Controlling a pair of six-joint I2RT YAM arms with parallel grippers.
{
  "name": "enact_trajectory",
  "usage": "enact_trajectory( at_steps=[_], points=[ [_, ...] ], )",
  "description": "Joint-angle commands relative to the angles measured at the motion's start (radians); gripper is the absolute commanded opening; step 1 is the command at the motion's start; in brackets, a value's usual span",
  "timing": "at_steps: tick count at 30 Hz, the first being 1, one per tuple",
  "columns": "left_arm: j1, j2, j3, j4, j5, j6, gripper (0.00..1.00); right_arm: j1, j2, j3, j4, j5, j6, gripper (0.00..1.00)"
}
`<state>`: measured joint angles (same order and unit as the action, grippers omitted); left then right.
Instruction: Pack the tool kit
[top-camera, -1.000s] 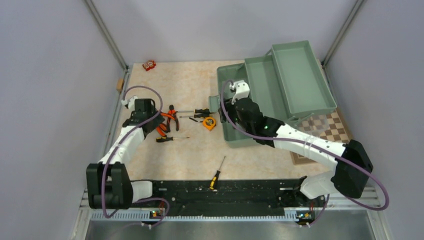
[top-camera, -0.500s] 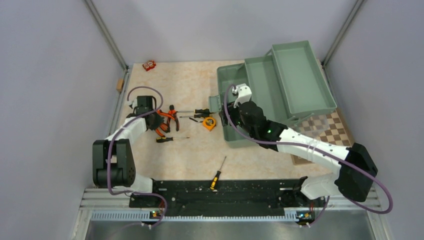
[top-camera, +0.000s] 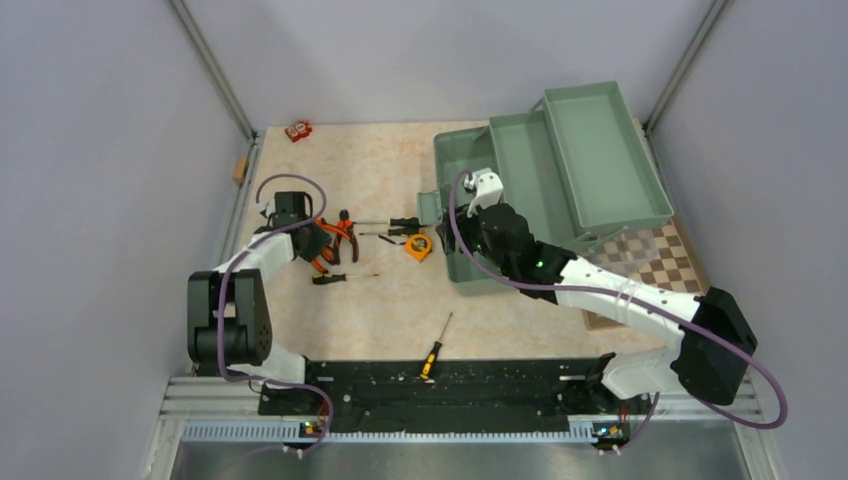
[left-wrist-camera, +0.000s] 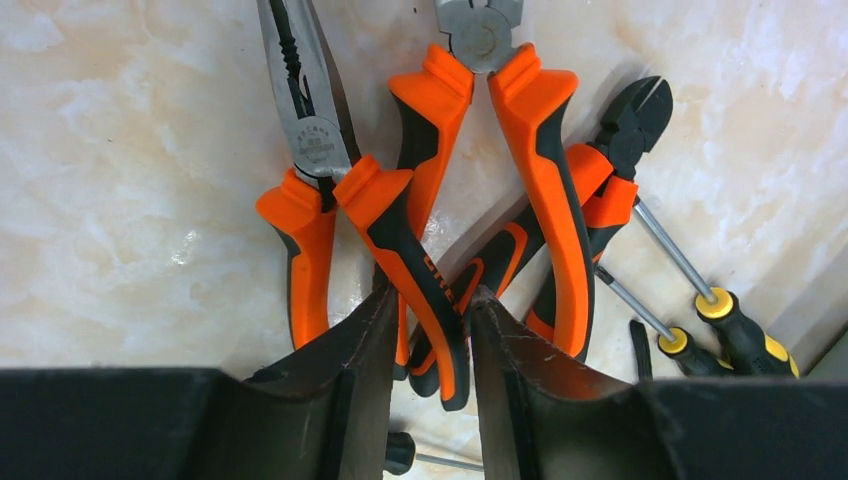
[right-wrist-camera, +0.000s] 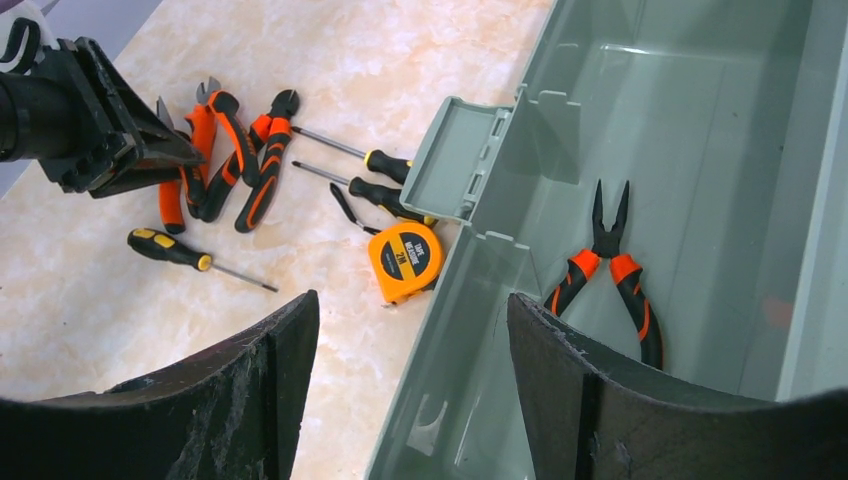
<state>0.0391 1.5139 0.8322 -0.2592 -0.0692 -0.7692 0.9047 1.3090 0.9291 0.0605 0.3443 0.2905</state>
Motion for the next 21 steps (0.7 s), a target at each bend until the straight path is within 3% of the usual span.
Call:
enact_trajectory(
  at_steps=[1, 6, 12, 17, 21],
  points=[
    [0.011, 0.031, 0.005, 0.058, 0.031, -0.024, 0.37, -0.004, -0.042, -0.004, 0.032, -0.012, -0.001, 0.68],
    [0.017, 0.016, -0.006, 0.056, 0.045, -0.027, 0.26, -0.003, -0.043, -0.003, 0.028, -0.008, -0.001, 0.68],
    [0.020, -0.111, 0.027, -0.025, 0.002, 0.024, 0.00, -0.003, -0.051, -0.004, 0.022, -0.005, -0.003, 0.68],
    [0.021, -0.247, 0.092, -0.113, 0.004, 0.088, 0.00, -0.003, -0.073, -0.018, 0.020, 0.004, -0.001, 0.68],
    [0.010, -0.352, 0.122, -0.113, 0.112, 0.088, 0.00, -0.003, -0.110, -0.038, 0.018, 0.031, -0.004, 0.68]
  ],
)
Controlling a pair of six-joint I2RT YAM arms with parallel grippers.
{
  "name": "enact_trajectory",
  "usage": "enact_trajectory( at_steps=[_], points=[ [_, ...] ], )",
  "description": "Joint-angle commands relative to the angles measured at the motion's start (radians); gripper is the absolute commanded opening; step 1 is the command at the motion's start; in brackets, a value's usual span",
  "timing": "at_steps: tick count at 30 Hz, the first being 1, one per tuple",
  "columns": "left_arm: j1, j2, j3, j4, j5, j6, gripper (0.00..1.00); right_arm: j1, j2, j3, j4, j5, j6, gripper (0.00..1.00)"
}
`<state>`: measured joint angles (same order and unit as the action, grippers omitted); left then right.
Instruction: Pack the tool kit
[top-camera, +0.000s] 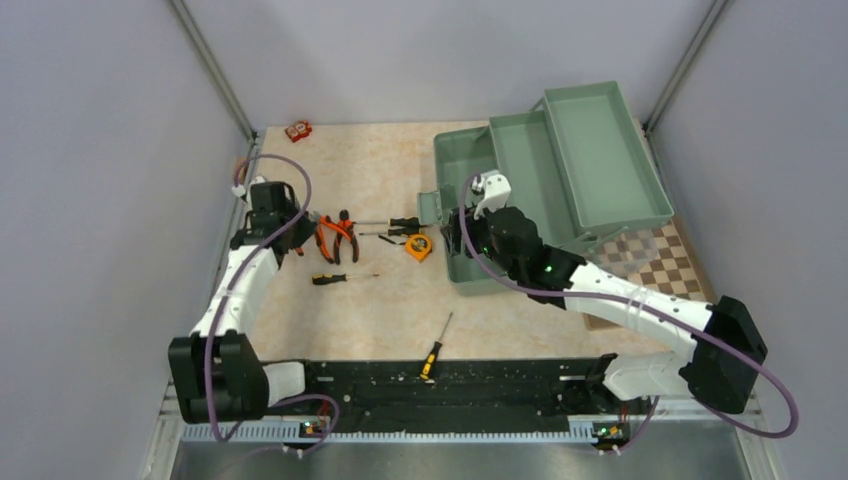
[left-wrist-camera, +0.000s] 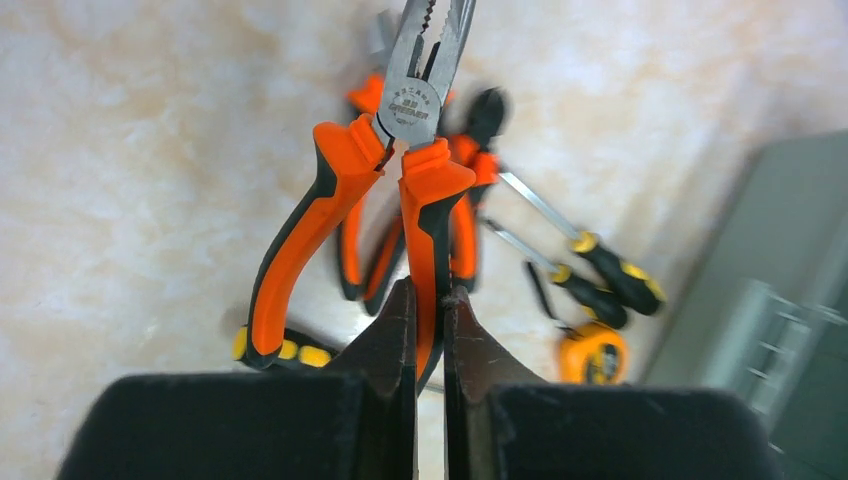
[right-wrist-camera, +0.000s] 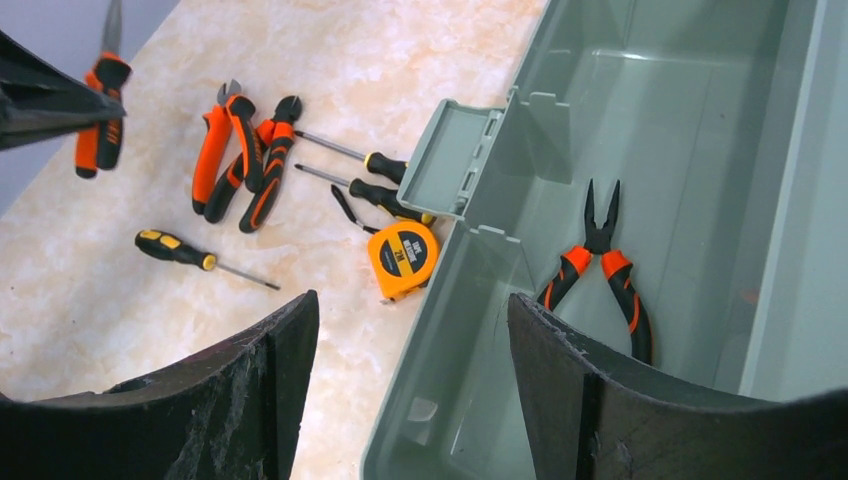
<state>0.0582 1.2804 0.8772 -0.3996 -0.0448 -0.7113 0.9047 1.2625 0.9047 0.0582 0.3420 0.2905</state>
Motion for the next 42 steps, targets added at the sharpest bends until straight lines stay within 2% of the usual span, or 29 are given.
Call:
enact_trajectory(
  at_steps=[1, 3, 12, 18, 23, 29, 35, 42],
  points=[
    [-0.019, -0.136, 0.082, 0.037, 0.123, 0.017, 0.00, -0.002, -0.076, -0.020, 0.020, 0.046, -0.007, 0.68],
    [-0.050, -0.158, 0.089, 0.060, 0.177, -0.014, 0.00, -0.004, -0.105, -0.031, 0.020, 0.071, -0.016, 0.68],
    [-0.377, -0.109, 0.160, 0.250, 0.279, -0.187, 0.00, -0.003, -0.277, -0.102, 0.008, 0.200, -0.061, 0.70],
    [-0.558, 0.007, 0.213, 0.453, 0.281, -0.314, 0.00, -0.004, -0.392, -0.156, 0.007, 0.248, -0.063, 0.70],
    [-0.663, 0.161, 0.284, 0.568, 0.268, -0.410, 0.00, -0.004, -0.444, -0.181, 0.015, 0.282, -0.073, 0.71],
    [-0.725, 0.344, 0.372, 0.649, 0.246, -0.494, 0.00, -0.004, -0.471, -0.187, -0.002, 0.302, -0.077, 0.71],
    [-0.730, 0.530, 0.457, 0.720, 0.289, -0.558, 0.00, -0.003, -0.503, -0.190, -0.025, 0.324, -0.081, 0.71],
    [-0.732, 0.639, 0.482, 0.670, 0.221, -0.558, 0.00, -0.004, -0.530, -0.194, -0.043, 0.347, -0.091, 0.73]
  ],
)
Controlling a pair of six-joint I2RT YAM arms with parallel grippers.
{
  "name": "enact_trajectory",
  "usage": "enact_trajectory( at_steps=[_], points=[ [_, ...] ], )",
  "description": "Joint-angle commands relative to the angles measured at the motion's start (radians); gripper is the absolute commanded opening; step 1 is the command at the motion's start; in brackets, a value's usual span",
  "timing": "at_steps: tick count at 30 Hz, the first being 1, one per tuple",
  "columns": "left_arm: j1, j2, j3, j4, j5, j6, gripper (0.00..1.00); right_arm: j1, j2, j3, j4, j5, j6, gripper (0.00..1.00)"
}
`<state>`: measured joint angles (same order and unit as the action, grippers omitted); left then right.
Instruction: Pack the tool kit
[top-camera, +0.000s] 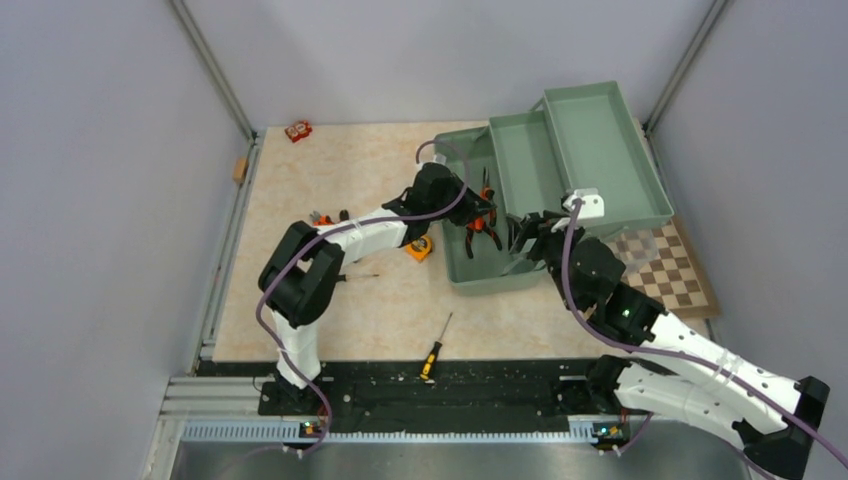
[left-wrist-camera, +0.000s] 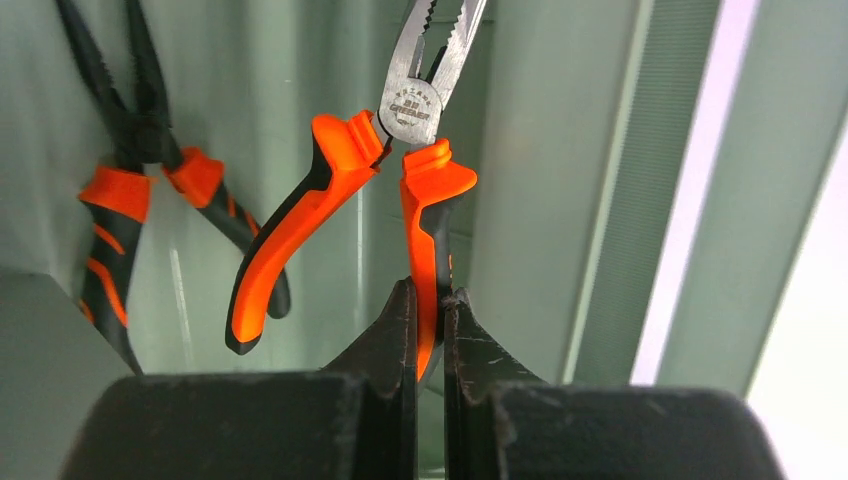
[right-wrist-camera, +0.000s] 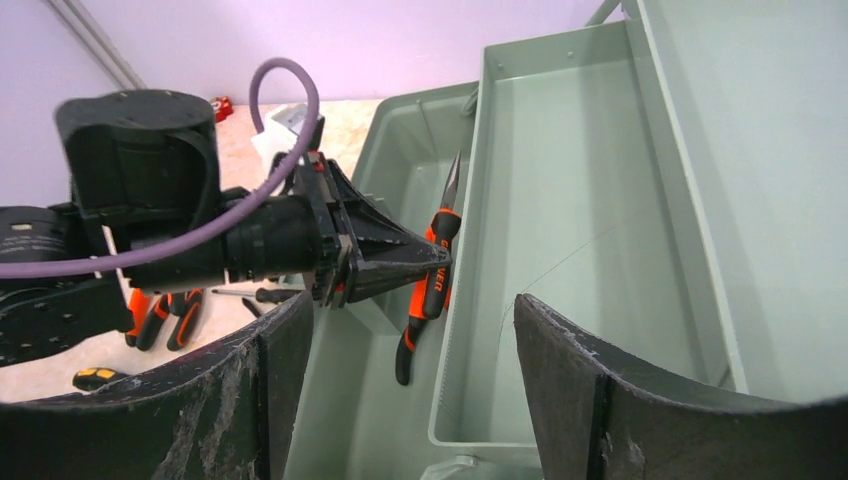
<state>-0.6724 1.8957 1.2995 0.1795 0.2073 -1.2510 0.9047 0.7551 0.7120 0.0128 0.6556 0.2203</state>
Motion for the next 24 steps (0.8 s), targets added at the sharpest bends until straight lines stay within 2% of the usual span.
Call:
enact_trajectory(
  at_steps=[1, 11, 16, 21, 24],
  points=[
    [-0.001, 0.039, 0.069, 0.089, -0.030, -0.017, 0.03, -0.004, -0.023, -0.001, 0.002, 0.035, -0.021, 0.73],
    [0.002, 0.222, 0.322, -0.023, -0.037, 0.037, 0.14, -0.004, -0.015, 0.014, -0.011, 0.029, -0.022, 0.73],
    [0.006, 0.272, 0.358, -0.010, -0.014, 0.004, 0.30, -0.003, -0.026, 0.017, -0.011, 0.037, -0.024, 0.73],
    [0.014, 0.223, 0.314, -0.002, -0.038, 0.026, 0.53, -0.004, -0.037, 0.017, -0.040, 0.039, -0.020, 0.73],
    [0.021, 0.179, 0.290, -0.028, -0.060, 0.070, 0.58, -0.004, -0.039, 0.018, -0.039, 0.038, -0.019, 0.73]
  ],
)
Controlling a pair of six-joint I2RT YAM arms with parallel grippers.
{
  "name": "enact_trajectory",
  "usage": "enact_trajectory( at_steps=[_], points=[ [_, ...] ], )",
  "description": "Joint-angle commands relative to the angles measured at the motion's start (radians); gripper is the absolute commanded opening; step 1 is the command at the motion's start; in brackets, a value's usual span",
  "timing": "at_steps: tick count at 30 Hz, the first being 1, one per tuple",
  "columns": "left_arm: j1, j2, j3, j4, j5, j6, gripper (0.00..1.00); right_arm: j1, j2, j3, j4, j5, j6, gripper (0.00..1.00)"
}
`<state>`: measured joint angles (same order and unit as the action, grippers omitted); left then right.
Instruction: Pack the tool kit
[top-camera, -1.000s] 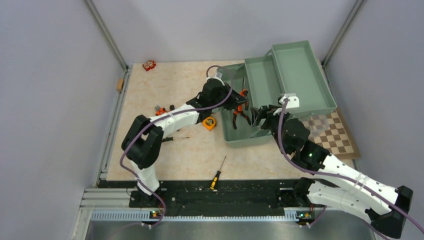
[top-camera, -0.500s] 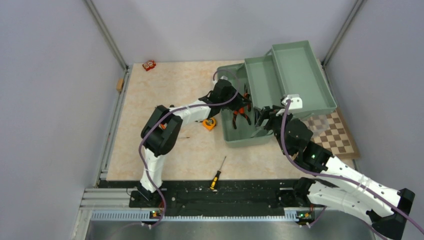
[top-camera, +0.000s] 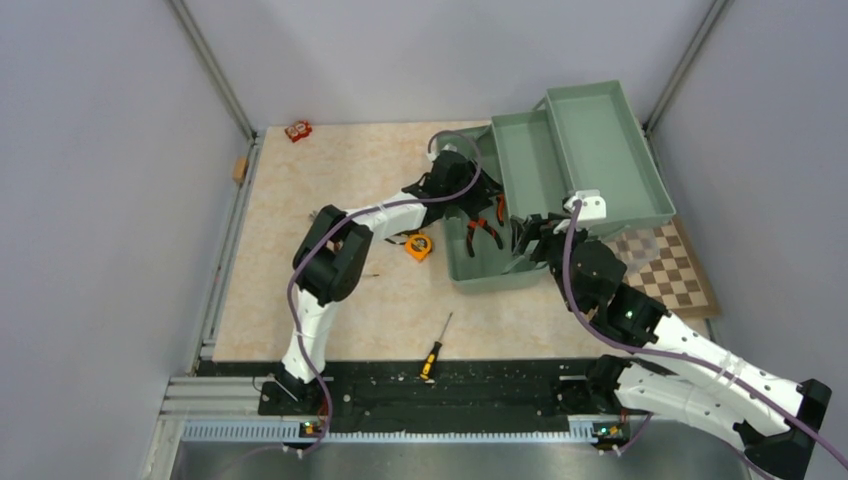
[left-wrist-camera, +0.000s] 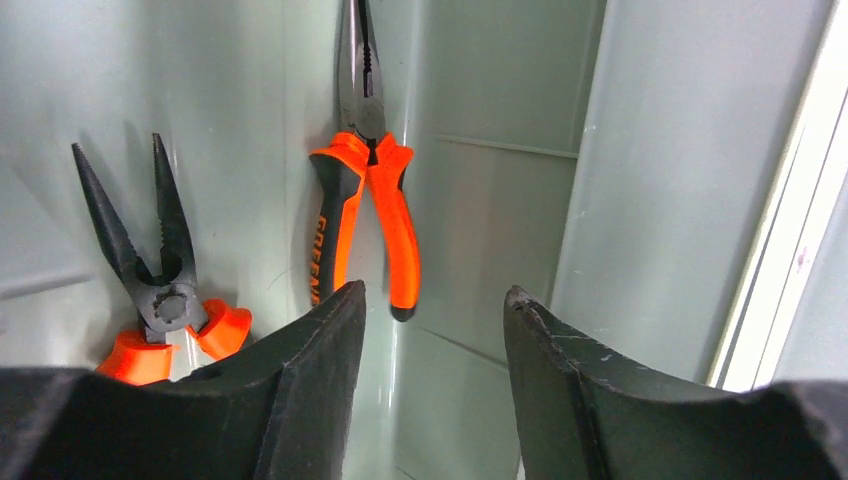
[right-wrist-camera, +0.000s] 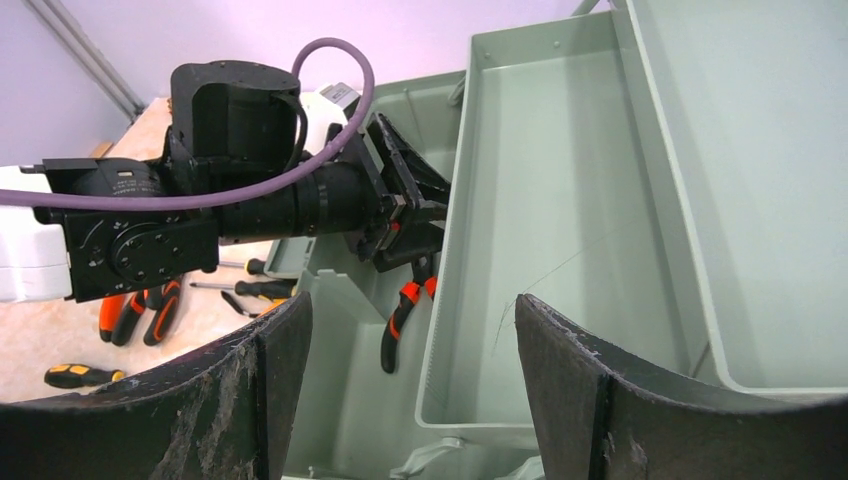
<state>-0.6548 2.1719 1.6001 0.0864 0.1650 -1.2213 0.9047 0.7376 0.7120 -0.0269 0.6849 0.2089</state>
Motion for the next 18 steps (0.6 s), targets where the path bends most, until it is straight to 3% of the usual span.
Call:
enact_trajectory(
  at_steps=[1, 9, 18],
  points=[
    [0.006, -0.117, -0.023, 0.056, -0.028, 0.053, 0.58, -0.003, -0.021, 0.018, 0.001, 0.007, -0.005, 0.73],
    [0.022, -0.317, -0.110, -0.056, -0.153, 0.230, 0.61, -0.004, -0.016, 0.024, -0.003, -0.006, 0.008, 0.73],
    [0.106, -0.626, -0.331, -0.224, -0.410, 0.415, 0.68, -0.003, -0.002, 0.018, 0.013, -0.012, 0.012, 0.73]
  ],
)
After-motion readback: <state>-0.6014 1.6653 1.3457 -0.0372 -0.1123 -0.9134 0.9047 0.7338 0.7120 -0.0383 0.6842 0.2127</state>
